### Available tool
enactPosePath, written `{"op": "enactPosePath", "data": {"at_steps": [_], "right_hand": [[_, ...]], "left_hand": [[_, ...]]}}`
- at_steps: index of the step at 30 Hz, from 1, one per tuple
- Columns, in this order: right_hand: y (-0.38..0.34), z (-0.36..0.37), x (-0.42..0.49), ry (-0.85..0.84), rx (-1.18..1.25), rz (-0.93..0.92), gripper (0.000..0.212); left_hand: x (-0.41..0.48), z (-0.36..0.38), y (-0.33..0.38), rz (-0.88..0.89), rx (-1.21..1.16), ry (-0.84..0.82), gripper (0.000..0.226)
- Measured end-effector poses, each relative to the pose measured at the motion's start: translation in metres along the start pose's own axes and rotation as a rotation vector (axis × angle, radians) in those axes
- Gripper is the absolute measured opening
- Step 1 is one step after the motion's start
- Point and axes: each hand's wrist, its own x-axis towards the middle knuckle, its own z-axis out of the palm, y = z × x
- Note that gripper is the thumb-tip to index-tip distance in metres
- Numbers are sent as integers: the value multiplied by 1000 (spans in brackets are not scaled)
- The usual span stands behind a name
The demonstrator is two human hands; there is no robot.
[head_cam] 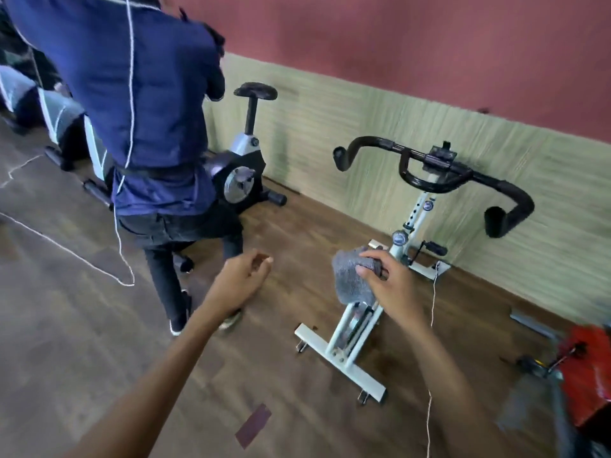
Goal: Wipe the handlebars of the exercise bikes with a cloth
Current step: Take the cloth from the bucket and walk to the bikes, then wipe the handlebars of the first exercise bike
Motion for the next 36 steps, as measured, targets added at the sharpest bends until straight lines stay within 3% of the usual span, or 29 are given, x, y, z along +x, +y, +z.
{"op": "enactPosePath", "data": {"at_steps": [10, 14, 18, 24, 29, 36], "right_hand": [[-51, -3, 156, 271, 88, -198, 26], [-62, -1, 203, 297, 109, -220, 29], [-65, 9, 232, 274, 116, -195, 27], [-62, 17, 233, 320, 89, -79, 26], [-81, 32, 223, 435, 152, -12, 28], [-73, 77, 224, 661, -188, 180, 29]], "left_hand": [[193, 5, 23, 247, -94, -55, 54], [268, 14, 38, 379, -111, -101, 30], [323, 27, 57, 552, -223, -133, 25], [373, 65, 62, 856, -312, -309, 71], [402, 97, 59, 1028, -225, -411, 46], [412, 101, 58, 1149, -261, -526, 37]]}}
